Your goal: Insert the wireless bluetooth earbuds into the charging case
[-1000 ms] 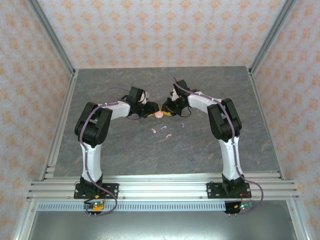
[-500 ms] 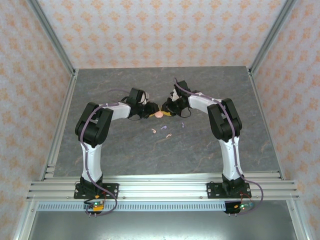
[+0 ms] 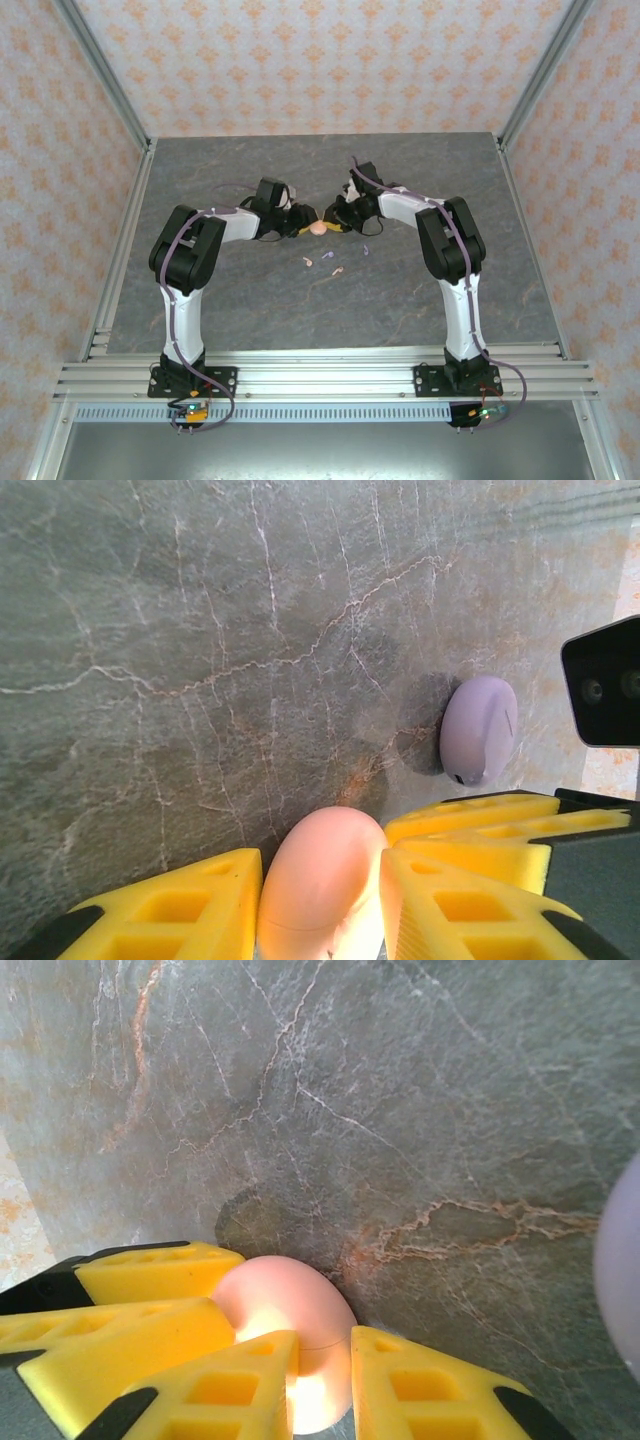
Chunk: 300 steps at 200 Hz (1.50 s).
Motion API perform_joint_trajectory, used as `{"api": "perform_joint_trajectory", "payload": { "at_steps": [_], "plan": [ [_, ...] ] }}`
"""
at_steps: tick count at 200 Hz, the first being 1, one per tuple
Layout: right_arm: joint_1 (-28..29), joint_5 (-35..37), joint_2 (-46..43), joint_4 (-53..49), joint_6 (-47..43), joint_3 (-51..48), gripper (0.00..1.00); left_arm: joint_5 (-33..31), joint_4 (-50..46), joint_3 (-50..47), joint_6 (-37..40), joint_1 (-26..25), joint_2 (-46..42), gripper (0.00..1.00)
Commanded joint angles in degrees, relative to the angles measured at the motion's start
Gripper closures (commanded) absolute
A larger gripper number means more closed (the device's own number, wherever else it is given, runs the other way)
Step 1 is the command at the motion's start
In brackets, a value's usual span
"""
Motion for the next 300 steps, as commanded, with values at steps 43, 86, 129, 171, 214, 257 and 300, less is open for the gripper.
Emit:
{"api": "perform_joint_trajectory", "payload": {
  "at_steps": [43,86,129,171,214,257,300],
  "plan": [
    [0.59,-0.41,-1.2,1.1,2.7,-1.83,0.79,4.0,2.19,-1.92,-3.07,-2.02,-1.17,0.61],
    [0.64,-1.73,-1.61,2.9,4.29,-2.43,0.79,4.09,3.65,-2.49,-4.07,-2.02,-1.26,0.62],
    [0.63,-2.62,-1.92,4.11,5.27,-2.63,0.81,4.04,5.31,-3.01,-5.68,-1.96,-1.17,0.62],
    [0.57,-3.24,-1.88,4.96,5.89,-3.05,0.83,4.11,5.64,-2.87,-5.96,-2.28,-0.81,0.63],
    [0.63,-1.94,-2.82,3.57,4.99,-3.11,0.84,2.56,3.75,-2.86,-5.27,-2.28,-1.33,0.71],
    [0.32,2.55,-5.76,-0.84,2.16,-3.28,0.82,1.15,-0.15,-2.28,-2.83,-1.87,-2.63,0.72],
    [-0.31,4.92,-8.17,-3.1,0.31,-3.88,0.79,0.58,-3.77,-1.24,-0.23,-1.59,-3.92,0.75]
  ]
}}
